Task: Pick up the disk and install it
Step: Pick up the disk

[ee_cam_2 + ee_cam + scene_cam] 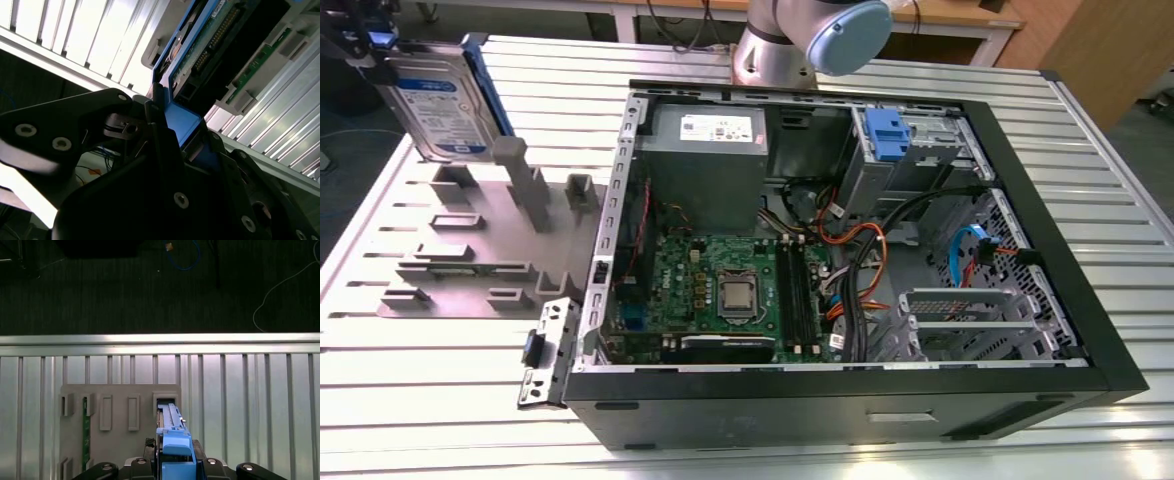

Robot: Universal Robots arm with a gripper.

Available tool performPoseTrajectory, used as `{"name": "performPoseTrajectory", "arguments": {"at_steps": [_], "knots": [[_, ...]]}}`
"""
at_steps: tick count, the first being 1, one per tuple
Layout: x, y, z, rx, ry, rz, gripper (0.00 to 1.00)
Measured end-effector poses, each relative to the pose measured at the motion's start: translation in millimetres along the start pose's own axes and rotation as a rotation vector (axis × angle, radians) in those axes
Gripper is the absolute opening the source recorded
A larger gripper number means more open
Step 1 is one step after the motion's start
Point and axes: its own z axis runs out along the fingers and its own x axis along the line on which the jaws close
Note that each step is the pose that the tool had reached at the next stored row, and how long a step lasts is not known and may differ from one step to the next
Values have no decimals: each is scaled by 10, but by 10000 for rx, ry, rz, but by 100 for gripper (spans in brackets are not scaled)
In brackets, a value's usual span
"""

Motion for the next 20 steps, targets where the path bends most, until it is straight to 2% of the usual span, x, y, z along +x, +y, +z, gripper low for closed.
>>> {"name": "performPoseTrajectory", "arguments": {"at_steps": [3, 20], "knots": [[0, 0, -25, -1, 0, -1, 36], [-1, 1, -57, -1, 0, -1, 36]]}}
